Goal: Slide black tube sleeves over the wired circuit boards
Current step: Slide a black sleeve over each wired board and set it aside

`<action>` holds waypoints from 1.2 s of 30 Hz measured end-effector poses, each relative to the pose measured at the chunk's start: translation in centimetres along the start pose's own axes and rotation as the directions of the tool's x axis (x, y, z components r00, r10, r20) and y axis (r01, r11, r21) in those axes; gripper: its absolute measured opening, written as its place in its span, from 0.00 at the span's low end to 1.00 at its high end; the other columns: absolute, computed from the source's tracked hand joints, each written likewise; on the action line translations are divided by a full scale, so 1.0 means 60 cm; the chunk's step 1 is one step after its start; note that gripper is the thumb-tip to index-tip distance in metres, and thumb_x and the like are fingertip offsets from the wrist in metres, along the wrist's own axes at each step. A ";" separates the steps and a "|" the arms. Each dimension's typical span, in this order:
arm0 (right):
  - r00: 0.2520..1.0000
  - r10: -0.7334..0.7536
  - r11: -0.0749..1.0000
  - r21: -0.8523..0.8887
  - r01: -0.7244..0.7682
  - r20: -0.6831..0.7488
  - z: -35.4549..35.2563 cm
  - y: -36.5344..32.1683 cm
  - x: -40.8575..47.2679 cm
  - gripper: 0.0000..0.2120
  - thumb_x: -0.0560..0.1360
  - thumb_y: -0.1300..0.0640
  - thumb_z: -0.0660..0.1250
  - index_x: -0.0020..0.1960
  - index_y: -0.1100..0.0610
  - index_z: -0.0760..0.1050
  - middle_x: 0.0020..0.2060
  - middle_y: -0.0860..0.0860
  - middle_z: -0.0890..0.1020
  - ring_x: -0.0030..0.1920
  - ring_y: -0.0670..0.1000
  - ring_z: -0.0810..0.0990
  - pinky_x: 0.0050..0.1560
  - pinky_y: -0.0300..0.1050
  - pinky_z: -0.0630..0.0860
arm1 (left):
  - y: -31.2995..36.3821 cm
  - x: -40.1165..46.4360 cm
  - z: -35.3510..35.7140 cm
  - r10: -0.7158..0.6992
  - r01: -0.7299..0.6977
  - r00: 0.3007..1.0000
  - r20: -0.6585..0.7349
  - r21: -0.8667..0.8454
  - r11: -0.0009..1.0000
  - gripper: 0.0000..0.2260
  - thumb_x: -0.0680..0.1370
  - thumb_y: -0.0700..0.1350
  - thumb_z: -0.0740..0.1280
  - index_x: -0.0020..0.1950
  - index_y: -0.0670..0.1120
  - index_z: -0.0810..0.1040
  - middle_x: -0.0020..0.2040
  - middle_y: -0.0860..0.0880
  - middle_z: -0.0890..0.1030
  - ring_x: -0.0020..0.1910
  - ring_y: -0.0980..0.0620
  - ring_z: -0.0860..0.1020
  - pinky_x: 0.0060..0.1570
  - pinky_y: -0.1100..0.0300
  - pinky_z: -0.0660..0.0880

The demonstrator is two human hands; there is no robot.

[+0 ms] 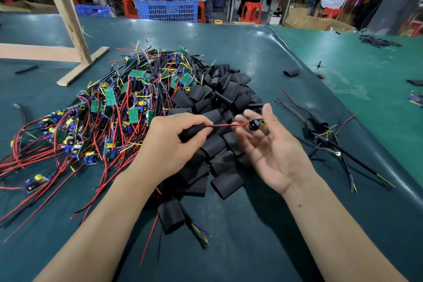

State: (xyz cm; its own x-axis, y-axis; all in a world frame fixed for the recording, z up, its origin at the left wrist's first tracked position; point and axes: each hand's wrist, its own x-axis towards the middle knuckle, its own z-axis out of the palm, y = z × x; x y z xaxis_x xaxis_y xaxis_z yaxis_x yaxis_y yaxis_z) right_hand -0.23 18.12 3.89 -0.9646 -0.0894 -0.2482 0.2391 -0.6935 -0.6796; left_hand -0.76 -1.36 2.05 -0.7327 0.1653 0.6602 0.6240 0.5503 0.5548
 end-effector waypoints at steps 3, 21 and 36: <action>0.993 -0.114 0.993 -0.044 0.113 -0.023 -0.004 0.003 0.004 0.17 0.75 0.48 0.67 0.45 0.64 0.82 0.37 0.56 0.83 0.37 0.50 0.83 0.37 0.39 0.81 | 0.002 -0.001 0.000 -0.004 0.005 0.999 0.036 -0.013 1.000 0.05 0.75 0.39 0.72 0.50 0.44 0.84 0.44 0.54 0.84 0.45 0.60 0.81 0.48 0.65 0.76; 0.989 -0.138 0.972 -0.183 0.146 0.058 -0.003 -0.008 0.001 0.08 0.80 0.68 0.61 0.53 0.66 0.79 0.33 0.54 0.79 0.35 0.51 0.83 0.42 0.43 0.82 | 0.031 0.012 -0.014 0.057 -0.222 0.938 0.341 0.468 0.855 0.23 0.76 0.63 0.58 0.62 0.51 0.78 0.38 0.52 0.81 0.41 0.49 0.81 0.55 0.48 0.69; 0.942 -0.324 0.849 -0.411 0.332 0.093 0.006 0.039 -0.003 0.08 0.63 0.57 0.76 0.43 0.54 0.85 0.34 0.50 0.85 0.31 0.46 0.80 0.32 0.37 0.76 | 0.049 0.010 -0.007 -0.104 0.056 0.946 0.308 0.160 0.986 0.22 0.71 0.55 0.74 0.61 0.49 0.72 0.55 0.56 0.84 0.53 0.53 0.81 0.52 0.55 0.75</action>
State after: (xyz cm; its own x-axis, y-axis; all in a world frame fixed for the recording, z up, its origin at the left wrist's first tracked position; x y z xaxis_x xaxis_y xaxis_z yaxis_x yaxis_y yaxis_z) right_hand 0.49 16.23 2.61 -0.9960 0.0737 0.0506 -0.0719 -0.3241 -0.9433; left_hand 0.75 0.01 4.27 -0.8412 0.3516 0.4108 0.5307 0.6824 0.5027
